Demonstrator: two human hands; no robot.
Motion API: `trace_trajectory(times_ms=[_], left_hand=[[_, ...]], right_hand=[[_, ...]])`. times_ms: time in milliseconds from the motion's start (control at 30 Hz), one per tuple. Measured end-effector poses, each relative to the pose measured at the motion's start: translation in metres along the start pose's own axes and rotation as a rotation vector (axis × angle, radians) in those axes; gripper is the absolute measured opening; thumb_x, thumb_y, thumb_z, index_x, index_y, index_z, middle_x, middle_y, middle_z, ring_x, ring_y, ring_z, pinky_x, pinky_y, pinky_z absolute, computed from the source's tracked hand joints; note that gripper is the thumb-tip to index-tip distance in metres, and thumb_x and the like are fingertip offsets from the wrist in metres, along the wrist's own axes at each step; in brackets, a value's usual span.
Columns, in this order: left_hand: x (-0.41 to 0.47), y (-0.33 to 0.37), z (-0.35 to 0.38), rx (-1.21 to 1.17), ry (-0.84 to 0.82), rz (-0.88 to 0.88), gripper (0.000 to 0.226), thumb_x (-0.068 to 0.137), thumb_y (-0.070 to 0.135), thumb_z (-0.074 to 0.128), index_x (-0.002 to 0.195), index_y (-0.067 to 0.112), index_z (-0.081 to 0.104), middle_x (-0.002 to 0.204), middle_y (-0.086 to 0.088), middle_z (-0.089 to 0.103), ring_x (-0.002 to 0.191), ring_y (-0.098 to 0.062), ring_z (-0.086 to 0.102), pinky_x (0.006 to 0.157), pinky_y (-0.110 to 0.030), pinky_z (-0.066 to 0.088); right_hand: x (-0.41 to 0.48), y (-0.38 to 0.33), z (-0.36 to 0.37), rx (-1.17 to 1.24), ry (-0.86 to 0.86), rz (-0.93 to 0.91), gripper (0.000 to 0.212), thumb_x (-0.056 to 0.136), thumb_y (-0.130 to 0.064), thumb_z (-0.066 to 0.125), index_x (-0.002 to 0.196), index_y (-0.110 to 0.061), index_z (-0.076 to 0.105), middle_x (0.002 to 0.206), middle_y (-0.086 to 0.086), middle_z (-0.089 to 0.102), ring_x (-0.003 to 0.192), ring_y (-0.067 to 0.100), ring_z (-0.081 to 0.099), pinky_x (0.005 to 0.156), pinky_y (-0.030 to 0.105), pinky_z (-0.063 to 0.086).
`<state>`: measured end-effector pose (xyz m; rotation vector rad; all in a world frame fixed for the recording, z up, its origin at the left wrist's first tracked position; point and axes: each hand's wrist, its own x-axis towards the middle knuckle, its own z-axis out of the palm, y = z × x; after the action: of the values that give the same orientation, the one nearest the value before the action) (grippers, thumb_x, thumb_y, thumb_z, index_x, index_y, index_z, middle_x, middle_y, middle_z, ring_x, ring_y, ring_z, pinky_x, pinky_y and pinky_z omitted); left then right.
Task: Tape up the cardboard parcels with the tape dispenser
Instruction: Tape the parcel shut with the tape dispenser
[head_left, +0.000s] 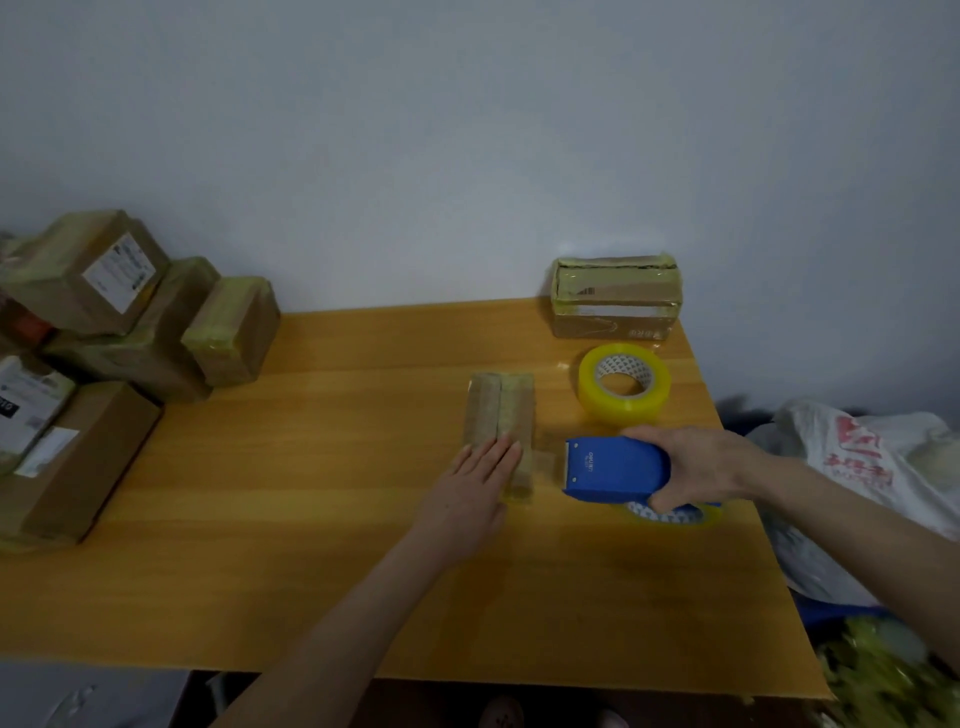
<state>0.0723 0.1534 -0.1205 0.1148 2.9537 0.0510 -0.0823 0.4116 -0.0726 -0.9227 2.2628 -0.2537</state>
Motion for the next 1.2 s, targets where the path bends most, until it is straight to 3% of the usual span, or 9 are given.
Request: trace_trajectory(times_ms=[67, 333, 567, 633, 767, 900, 1000, 1100, 1200], left_hand=[[0.0, -0.001, 0.002, 0.003, 0.001, 0.005, 0.07, 0.1, 0.03, 0.034, 0.15, 0.022, -0.014, 0.157, 0.003, -0.02, 0.145, -0.01, -0.016, 0.119, -0.031, -0.009], [-0.002, -0.005, 0.008, -0.036, 0.055, 0.04, 0.073, 0.099, 0.029, 0.039, 0.15, 0.024, -0.012, 0.152, 0.006, -0.024, 0.145, -0.011, -0.016, 0.115, -0.028, -0.014], [-0.003, -0.006, 0.01, -0.065, 0.063, 0.06, 0.073, 0.1, 0.029, 0.038, 0.148, 0.027, -0.017, 0.151, 0.006, -0.027, 0.145, -0.012, -0.017, 0.114, -0.028, -0.015], [-0.004, -0.006, 0.013, -0.052, 0.064, 0.057, 0.075, 0.1, 0.029, 0.038, 0.144, 0.029, -0.022, 0.15, 0.006, -0.028, 0.145, -0.012, -0.017, 0.113, -0.028, -0.015], [0.0, -0.007, 0.012, -0.049, 0.065, 0.054, 0.075, 0.098, 0.03, 0.04, 0.149, 0.026, -0.015, 0.151, 0.007, -0.026, 0.145, -0.012, -0.015, 0.114, -0.029, -0.015], [0.0, -0.006, 0.011, -0.03, 0.038, 0.037, 0.075, 0.098, 0.035, 0.038, 0.15, 0.024, -0.015, 0.157, 0.001, -0.02, 0.146, -0.014, -0.015, 0.115, -0.031, -0.013], [-0.002, -0.001, 0.004, -0.103, 0.034, 0.072, 0.073, 0.098, 0.034, 0.041, 0.151, 0.027, -0.01, 0.157, 0.001, -0.017, 0.147, -0.015, -0.009, 0.119, -0.034, -0.004], [-0.007, -0.003, -0.01, -0.519, 0.243, -0.019, 0.061, 0.097, 0.021, 0.052, 0.151, 0.023, 0.023, 0.159, 0.005, 0.009, 0.136, -0.016, 0.034, 0.109, -0.033, 0.035], [-0.015, -0.018, -0.015, -0.674, 0.502, -0.342, 0.041, 0.095, 0.016, 0.056, 0.136, 0.013, 0.052, 0.138, -0.004, 0.049, 0.107, -0.021, 0.059, 0.084, -0.013, 0.043]], right_hand=[[0.008, -0.017, 0.001, -0.1, -0.019, 0.024, 0.066, 0.072, -0.041, 0.072, 0.13, -0.042, 0.039, 0.096, -0.016, 0.054, 0.088, 0.013, 0.054, 0.068, 0.027, 0.045], [0.035, -0.061, -0.004, -0.205, -0.118, 0.106, 0.058, 0.067, -0.046, 0.072, 0.117, -0.037, 0.045, 0.095, -0.007, 0.059, 0.088, 0.02, 0.06, 0.079, 0.04, 0.055], [0.038, -0.087, -0.011, -0.451, -0.123, 0.21, 0.055, 0.067, -0.048, 0.069, 0.117, -0.027, 0.055, 0.082, -0.006, 0.056, 0.07, 0.017, 0.055, 0.051, 0.027, 0.042], [0.04, -0.082, 0.0, -0.451, -0.117, 0.217, 0.059, 0.07, -0.05, 0.069, 0.121, -0.025, 0.054, 0.086, -0.004, 0.059, 0.071, 0.017, 0.055, 0.052, 0.028, 0.041], [0.025, -0.05, -0.009, 0.1, -0.047, 0.235, 0.057, 0.068, -0.041, 0.071, 0.118, -0.023, 0.049, 0.107, 0.001, 0.059, 0.087, 0.019, 0.06, 0.069, 0.035, 0.05], [0.015, -0.014, 0.01, 0.826, 0.278, 0.341, 0.037, 0.075, -0.03, 0.077, 0.103, -0.014, 0.059, 0.101, 0.008, 0.065, 0.085, 0.023, 0.063, 0.07, 0.035, 0.05], [0.017, -0.007, 0.041, 1.337, 0.258, 0.493, 0.041, 0.079, -0.03, 0.076, 0.109, -0.006, 0.064, 0.095, 0.013, 0.07, 0.081, 0.029, 0.066, 0.068, 0.04, 0.055], [0.02, -0.008, 0.06, 1.434, 0.224, 0.572, 0.043, 0.079, -0.036, 0.076, 0.105, -0.003, 0.066, 0.092, 0.014, 0.07, 0.081, 0.03, 0.067, 0.064, 0.038, 0.056], [0.02, -0.006, 0.061, 1.152, 0.291, 0.574, 0.047, 0.083, -0.048, 0.069, 0.1, -0.004, 0.063, 0.082, 0.007, 0.064, 0.073, 0.022, 0.06, 0.057, 0.031, 0.047]])
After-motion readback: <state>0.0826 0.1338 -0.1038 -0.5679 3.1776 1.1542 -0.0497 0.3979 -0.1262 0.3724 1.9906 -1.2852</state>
